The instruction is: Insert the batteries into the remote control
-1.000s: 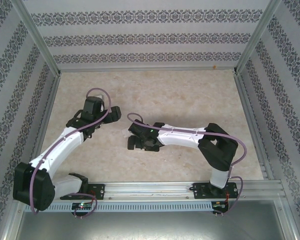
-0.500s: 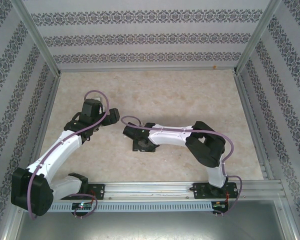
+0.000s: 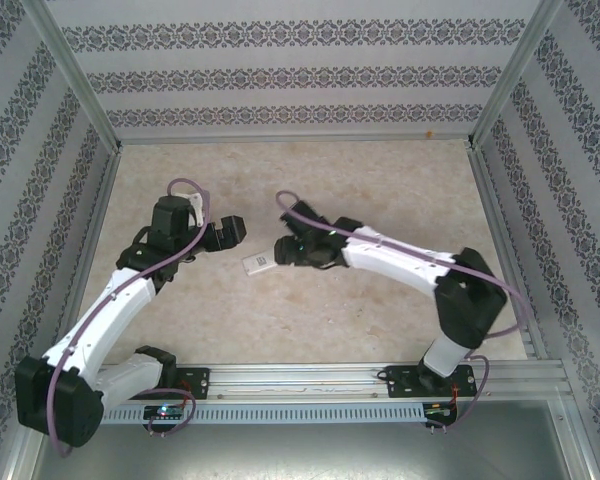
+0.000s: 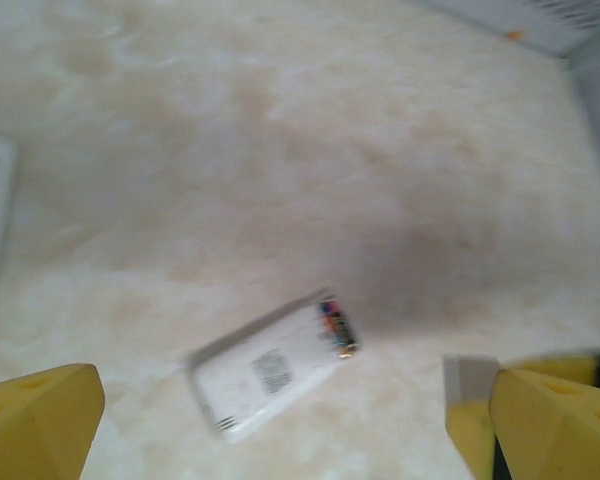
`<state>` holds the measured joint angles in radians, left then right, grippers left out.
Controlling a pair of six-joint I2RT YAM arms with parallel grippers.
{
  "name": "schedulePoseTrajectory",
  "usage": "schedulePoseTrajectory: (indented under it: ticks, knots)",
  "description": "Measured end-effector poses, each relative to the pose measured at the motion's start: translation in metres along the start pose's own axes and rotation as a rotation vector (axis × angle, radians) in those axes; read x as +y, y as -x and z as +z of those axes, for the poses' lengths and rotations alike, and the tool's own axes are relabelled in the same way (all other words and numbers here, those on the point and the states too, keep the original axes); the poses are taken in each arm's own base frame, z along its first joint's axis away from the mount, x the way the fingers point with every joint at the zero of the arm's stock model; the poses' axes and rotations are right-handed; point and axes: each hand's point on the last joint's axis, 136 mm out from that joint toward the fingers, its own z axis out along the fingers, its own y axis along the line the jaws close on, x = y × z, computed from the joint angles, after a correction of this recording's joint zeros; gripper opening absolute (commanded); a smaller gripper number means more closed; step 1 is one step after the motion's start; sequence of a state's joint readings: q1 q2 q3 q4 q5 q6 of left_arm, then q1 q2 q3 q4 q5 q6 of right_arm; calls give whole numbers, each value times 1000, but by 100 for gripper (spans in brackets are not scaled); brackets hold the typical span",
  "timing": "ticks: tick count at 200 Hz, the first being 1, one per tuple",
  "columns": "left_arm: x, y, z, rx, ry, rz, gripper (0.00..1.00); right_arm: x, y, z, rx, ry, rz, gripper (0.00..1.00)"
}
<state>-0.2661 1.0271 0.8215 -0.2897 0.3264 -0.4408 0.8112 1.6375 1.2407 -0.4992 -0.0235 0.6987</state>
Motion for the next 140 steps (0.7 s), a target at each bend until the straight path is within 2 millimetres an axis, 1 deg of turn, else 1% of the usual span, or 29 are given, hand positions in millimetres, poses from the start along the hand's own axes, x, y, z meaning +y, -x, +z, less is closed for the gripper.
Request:
schedulePoseTrajectory:
  ticks: [4,12,26,32,49,64,81,101,121,140]
  knots:
    - [-8,4,-3,-22,-42,24,98,0,6,-7,-12,19,-28,57]
    - [-28,12,-11,-79,-148,90,92,0,16,-19,-31,58,-81,56]
    - [-57,15,-27,-167,-312,240,85,3,26,-42,-51,143,-188,56]
    - [-68,13,-34,-193,-373,309,84,4,29,-51,-56,181,-230,56]
    - [-95,5,-52,-245,-515,539,84,6,35,-74,-69,286,-323,55]
    - [-117,-9,-63,-273,-612,786,84,6,39,-94,-89,367,-394,56]
    - [-135,-19,-72,-299,-693,1009,78,10,37,-112,-111,433,-471,58]
    - [-146,-20,-71,-314,-753,1185,70,23,28,-133,-141,513,-576,58]
    - [-161,-21,-63,-305,-828,1309,68,31,20,-149,-166,570,-647,58]
    - [-172,-29,-52,-292,-893,1391,67,36,16,-155,-175,601,-689,57]
